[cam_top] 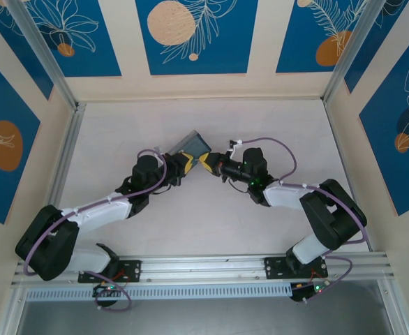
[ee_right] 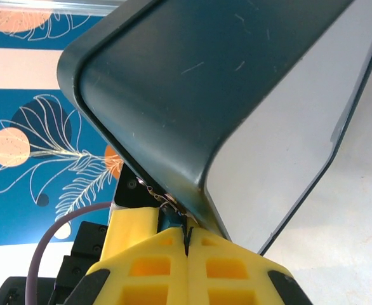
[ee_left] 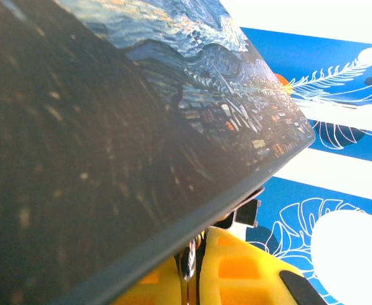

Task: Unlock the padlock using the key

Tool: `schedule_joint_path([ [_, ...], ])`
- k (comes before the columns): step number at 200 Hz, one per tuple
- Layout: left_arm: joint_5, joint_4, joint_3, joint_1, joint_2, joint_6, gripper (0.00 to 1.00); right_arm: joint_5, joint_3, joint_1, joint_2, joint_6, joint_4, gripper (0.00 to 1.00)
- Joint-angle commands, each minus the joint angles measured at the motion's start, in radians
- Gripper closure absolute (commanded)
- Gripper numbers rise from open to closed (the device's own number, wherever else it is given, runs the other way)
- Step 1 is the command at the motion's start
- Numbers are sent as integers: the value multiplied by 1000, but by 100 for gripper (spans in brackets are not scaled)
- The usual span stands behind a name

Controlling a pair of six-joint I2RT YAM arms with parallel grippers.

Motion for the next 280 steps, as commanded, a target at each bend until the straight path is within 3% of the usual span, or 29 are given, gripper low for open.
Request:
schedule_joint_path([
  [1,52,54,40,-25,-7,3,100,-97,60,2,-12,-86,29,100],
  [111,57,35,45,-29,0,19,100,-141,134,38,-37,-402,-159,100],
  [182,51,41,42,-34,-4,23,100,-185,135,10,6,-321,-81,100],
  [280,54,120,44,-37,7,-19,100,-247,20,-3,146,-196,287,100],
])
